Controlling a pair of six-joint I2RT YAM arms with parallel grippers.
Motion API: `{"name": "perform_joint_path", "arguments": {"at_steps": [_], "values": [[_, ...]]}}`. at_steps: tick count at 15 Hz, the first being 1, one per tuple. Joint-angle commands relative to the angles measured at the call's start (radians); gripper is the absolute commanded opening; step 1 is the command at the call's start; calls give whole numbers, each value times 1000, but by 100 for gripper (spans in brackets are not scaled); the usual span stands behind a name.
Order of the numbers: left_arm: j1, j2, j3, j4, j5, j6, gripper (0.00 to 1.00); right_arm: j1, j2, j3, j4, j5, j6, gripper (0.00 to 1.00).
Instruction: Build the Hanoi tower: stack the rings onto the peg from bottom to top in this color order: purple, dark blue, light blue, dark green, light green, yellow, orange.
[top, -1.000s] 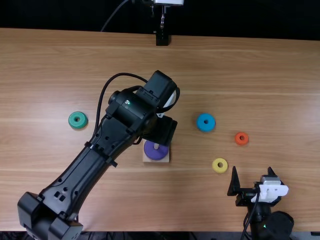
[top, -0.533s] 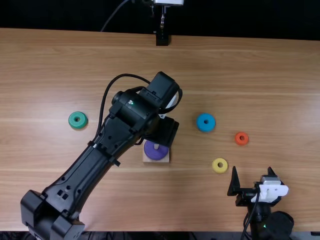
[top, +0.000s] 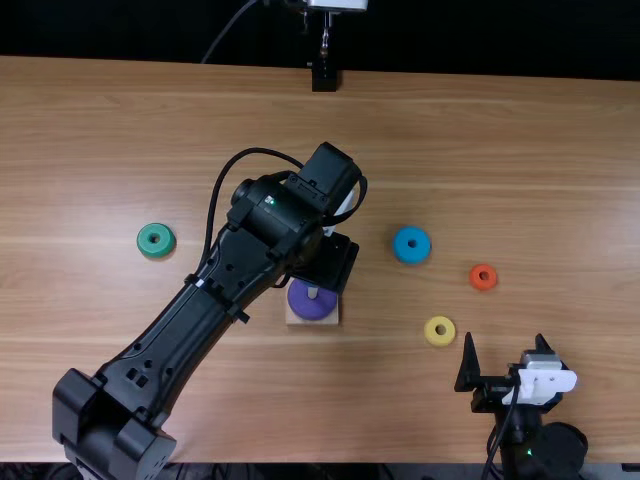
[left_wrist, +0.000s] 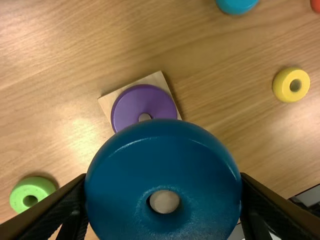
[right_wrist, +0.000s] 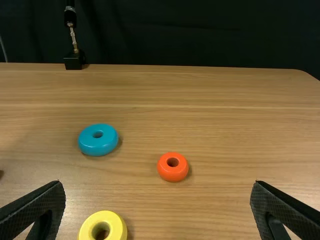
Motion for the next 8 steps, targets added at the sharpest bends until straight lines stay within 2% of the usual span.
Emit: {"name": "perform_joint_path", "arguments": {"at_steps": [1, 2, 4, 8], "values": [[-12, 21, 28, -4, 7, 0, 0, -13, -12, -65, -72, 4, 0, 100], [-12, 21, 29, -4, 7, 0, 24, -13, -12, -66, -72, 4, 0, 100], [-10, 21, 29, -6, 9, 0, 100, -13, -12, -66, -72, 6, 0, 100], [1, 13, 31, -6, 9, 2, 100, -13, -12, -66, -72, 4, 0, 100]]}}
